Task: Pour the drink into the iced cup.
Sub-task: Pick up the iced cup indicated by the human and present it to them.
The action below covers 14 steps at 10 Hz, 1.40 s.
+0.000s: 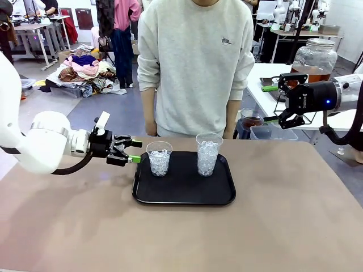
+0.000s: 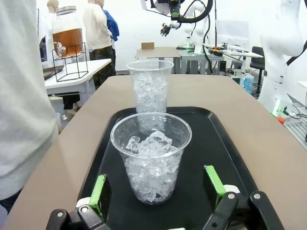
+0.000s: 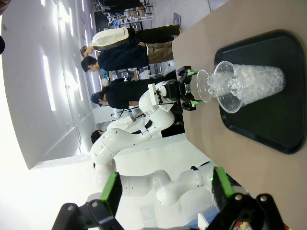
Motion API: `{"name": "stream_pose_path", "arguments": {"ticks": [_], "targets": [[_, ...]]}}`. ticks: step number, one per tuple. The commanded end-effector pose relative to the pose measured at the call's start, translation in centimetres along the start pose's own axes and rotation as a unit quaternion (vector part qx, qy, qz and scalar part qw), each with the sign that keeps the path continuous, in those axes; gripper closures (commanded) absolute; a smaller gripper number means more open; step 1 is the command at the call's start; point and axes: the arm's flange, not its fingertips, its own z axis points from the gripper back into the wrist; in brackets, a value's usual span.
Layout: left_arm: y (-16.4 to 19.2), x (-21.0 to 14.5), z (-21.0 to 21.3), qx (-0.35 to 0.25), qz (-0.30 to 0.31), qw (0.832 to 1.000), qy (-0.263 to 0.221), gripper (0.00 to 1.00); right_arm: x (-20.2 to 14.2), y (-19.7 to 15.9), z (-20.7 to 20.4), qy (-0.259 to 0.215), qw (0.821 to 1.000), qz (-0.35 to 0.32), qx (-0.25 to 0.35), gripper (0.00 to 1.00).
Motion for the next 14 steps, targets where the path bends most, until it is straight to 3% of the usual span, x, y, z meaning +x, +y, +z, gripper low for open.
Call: {"name": "stream_pose_path", "arguments": {"ticks": [1,14], "targets": [[0.3,-0.1,-0.6,-0.012,0.008,1.000,0.000,0.00,0.0,0.2,0.0,0.000,1.000,0.001,0.001,0.00],[0.5,-0.8,-2.9,-0.014,0.004,1.000,0.023,0.00,0.0,0.2,0.0,0.000,1.000,0.001,0.001,0.00]]}}
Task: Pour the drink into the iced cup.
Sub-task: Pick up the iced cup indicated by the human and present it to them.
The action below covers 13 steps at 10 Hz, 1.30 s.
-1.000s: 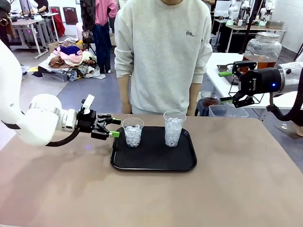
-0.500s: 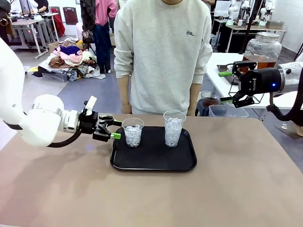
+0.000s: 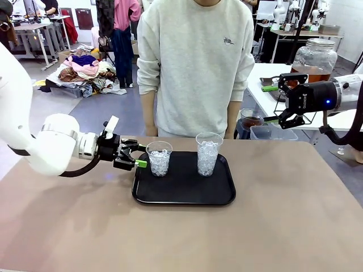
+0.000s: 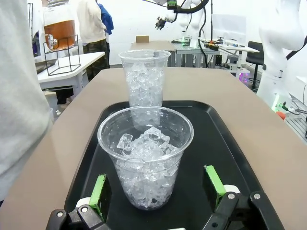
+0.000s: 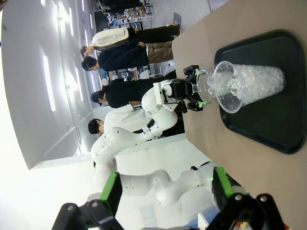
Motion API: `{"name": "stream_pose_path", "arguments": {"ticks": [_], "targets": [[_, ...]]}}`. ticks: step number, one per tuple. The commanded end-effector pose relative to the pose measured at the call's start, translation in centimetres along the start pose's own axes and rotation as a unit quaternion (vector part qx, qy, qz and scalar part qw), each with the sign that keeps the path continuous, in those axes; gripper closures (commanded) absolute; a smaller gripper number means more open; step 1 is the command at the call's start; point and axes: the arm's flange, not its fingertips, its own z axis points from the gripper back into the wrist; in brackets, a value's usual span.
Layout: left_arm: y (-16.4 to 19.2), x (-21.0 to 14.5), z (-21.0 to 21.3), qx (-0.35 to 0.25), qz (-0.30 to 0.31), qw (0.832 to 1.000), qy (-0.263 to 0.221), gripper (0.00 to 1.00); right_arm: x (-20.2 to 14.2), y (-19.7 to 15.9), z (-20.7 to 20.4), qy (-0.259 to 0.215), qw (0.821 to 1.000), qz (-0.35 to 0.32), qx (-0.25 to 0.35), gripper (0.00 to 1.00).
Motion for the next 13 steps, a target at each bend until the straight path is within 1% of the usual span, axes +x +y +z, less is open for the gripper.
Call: {"name": "stream_pose_path", "arguments": {"ticks": [1,8,13], "targets": [[0.5,-0.1,-0.8,-0.003,0.001,1.000,0.006,0.00,0.0,0.2,0.0,0.000,1.000,0.001,0.001,0.00],[0.8,-0.3,-2.0,0.015,-0.001,1.000,0.003,0.00,0.0,0.2,0.0,0.000,1.000,0.001,0.001,0.00],[1.0,-0.4,-2.9,0.011,0.005,1.000,-0.008,0.00,0.0,0.2,0.0,0.000,1.000,0.001,0.001,0.00]]}}
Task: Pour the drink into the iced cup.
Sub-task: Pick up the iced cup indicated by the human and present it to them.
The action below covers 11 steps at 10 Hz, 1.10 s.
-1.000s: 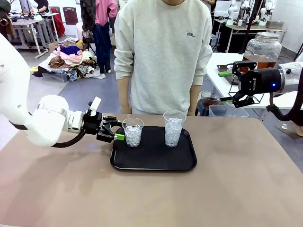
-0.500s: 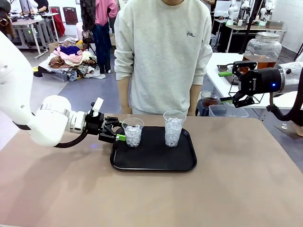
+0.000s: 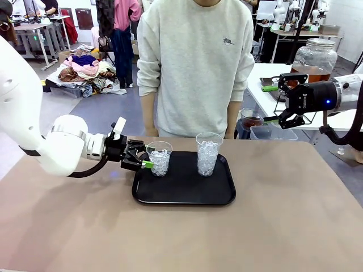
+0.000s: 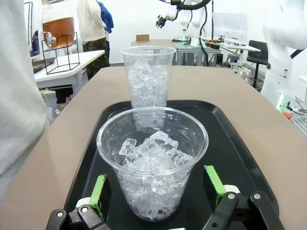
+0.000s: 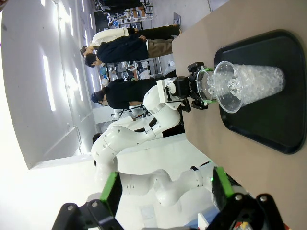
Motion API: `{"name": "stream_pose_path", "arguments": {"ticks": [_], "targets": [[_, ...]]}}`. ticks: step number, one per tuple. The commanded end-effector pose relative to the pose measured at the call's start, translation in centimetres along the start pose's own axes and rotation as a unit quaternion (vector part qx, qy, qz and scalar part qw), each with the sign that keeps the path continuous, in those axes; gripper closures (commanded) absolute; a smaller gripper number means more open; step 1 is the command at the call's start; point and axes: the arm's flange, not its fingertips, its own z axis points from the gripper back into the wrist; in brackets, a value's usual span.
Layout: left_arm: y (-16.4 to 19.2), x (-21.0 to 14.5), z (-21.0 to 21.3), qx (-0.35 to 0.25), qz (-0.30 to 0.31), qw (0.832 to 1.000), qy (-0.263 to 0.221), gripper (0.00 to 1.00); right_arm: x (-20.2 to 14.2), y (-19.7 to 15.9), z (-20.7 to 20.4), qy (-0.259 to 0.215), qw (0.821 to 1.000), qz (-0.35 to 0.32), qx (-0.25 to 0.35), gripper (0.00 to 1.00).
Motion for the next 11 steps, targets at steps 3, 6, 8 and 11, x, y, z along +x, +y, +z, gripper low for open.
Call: {"name": "stream_pose_path", "arguments": {"ticks": [3,6,8,11], "targets": [[0.5,0.1,-1.5,0.013,0.007,1.000,-0.016,0.00,0.0,0.2,0.0,0.000,1.000,0.001,0.001,0.00],[0.5,0.0,-2.1,0.018,0.008,1.000,-0.025,0.00,0.0,0.2,0.0,0.000,1.000,0.001,0.001,0.00],[0.5,-0.1,-2.6,0.015,0.008,0.999,-0.029,0.00,0.0,0.2,0.0,0.000,1.000,0.001,0.001,0.00],[0.6,-0.3,-3.0,0.019,0.014,0.999,-0.032,0.00,0.0,0.2,0.0,0.000,1.000,0.001,0.001,0.00]]}}
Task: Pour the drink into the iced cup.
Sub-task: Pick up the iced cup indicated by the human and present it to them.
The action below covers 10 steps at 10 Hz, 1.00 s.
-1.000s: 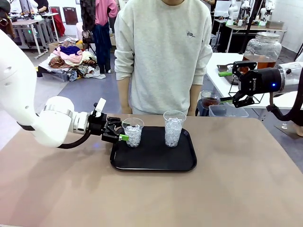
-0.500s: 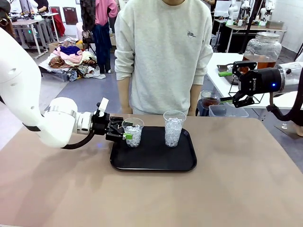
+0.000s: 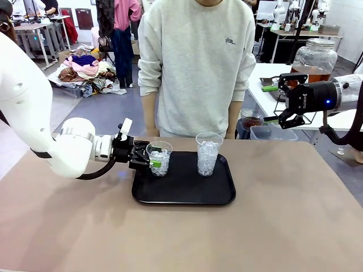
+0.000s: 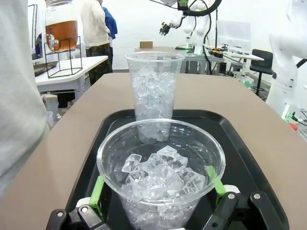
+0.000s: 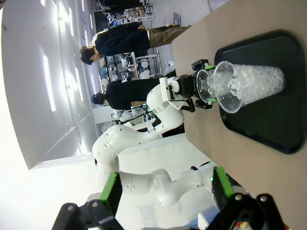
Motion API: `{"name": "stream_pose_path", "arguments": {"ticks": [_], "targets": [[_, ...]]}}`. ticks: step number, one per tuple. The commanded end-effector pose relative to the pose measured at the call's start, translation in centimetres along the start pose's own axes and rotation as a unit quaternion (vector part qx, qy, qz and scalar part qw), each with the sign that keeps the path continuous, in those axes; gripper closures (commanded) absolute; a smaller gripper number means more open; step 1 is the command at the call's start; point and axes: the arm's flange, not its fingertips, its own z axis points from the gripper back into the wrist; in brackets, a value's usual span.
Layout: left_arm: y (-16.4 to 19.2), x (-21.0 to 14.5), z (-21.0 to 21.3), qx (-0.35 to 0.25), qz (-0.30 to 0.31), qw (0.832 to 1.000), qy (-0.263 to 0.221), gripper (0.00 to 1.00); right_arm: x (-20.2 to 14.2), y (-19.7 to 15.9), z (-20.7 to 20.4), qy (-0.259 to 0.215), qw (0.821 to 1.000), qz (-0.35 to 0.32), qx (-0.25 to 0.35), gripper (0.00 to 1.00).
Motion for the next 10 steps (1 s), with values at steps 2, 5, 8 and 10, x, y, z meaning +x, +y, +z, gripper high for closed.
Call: {"name": "stream_pose_path", "arguments": {"ticks": [2,5,8,10], "targets": [[0.32,-0.14,-0.69,0.023,0.004,1.000,-0.012,0.00,-0.03,0.21,-0.05,0.000,1.000,0.001,0.001,0.00],[0.17,-0.12,-0.82,0.017,0.009,1.000,-0.018,0.20,-0.03,0.21,-0.05,0.000,1.000,0.001,0.001,0.00],[0.06,0.04,-0.54,0.031,0.003,0.999,-0.024,0.20,-0.03,0.21,-0.05,0.000,1.000,0.001,0.001,0.00],[-0.17,0.70,-0.52,0.031,-0.004,0.999,-0.038,0.20,-0.03,0.21,-0.05,0.000,1.000,0.001,0.001,0.00]]}}
